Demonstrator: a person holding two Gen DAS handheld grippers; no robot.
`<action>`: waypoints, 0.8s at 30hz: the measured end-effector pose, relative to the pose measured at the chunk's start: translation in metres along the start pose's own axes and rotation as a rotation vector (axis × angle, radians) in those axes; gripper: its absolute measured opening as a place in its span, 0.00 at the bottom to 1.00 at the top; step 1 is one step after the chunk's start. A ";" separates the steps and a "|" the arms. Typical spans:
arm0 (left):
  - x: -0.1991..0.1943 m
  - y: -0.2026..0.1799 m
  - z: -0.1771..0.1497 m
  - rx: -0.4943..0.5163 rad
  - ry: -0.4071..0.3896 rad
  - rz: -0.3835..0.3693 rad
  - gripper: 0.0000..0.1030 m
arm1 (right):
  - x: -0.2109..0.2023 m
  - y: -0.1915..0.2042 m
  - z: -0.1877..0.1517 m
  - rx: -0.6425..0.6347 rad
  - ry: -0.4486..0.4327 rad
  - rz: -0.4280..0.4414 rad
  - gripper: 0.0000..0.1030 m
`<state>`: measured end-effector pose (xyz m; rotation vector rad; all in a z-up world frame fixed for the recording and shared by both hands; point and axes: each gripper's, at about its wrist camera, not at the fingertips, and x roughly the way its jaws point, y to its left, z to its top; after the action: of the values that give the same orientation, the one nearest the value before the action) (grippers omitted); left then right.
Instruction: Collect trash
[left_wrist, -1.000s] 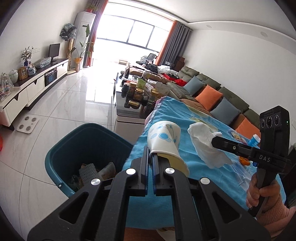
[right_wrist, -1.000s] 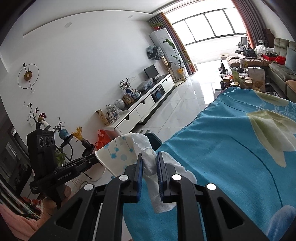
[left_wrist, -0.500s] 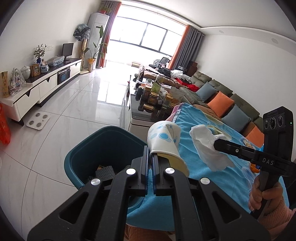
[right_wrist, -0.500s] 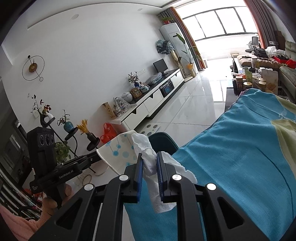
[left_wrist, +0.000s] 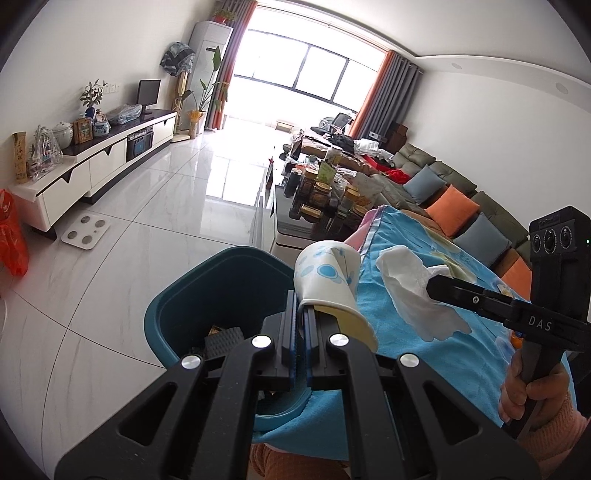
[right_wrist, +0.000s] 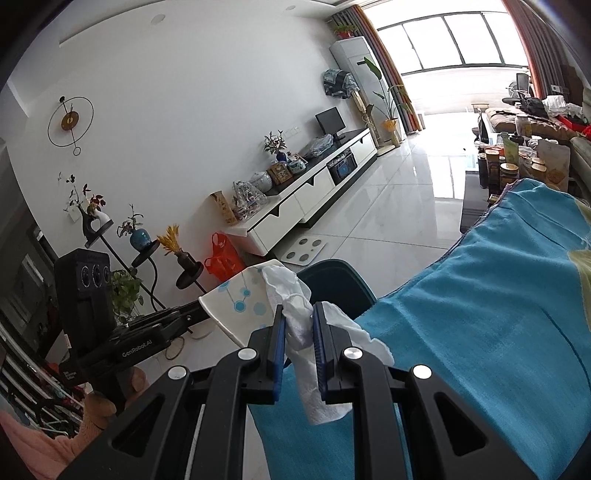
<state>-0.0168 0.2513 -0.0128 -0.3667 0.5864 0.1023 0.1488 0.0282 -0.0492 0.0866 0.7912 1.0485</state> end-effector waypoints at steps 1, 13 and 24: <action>0.000 0.001 -0.001 -0.002 0.000 0.002 0.03 | 0.002 0.000 0.001 -0.003 0.003 0.001 0.13; 0.004 0.011 0.001 -0.023 -0.001 0.047 0.03 | 0.018 0.006 0.007 -0.017 0.022 0.005 0.13; 0.011 0.018 -0.001 -0.042 0.011 0.067 0.03 | 0.036 0.007 0.011 -0.027 0.040 0.003 0.13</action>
<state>-0.0117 0.2679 -0.0249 -0.3883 0.6078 0.1770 0.1597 0.0636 -0.0572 0.0433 0.8133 1.0665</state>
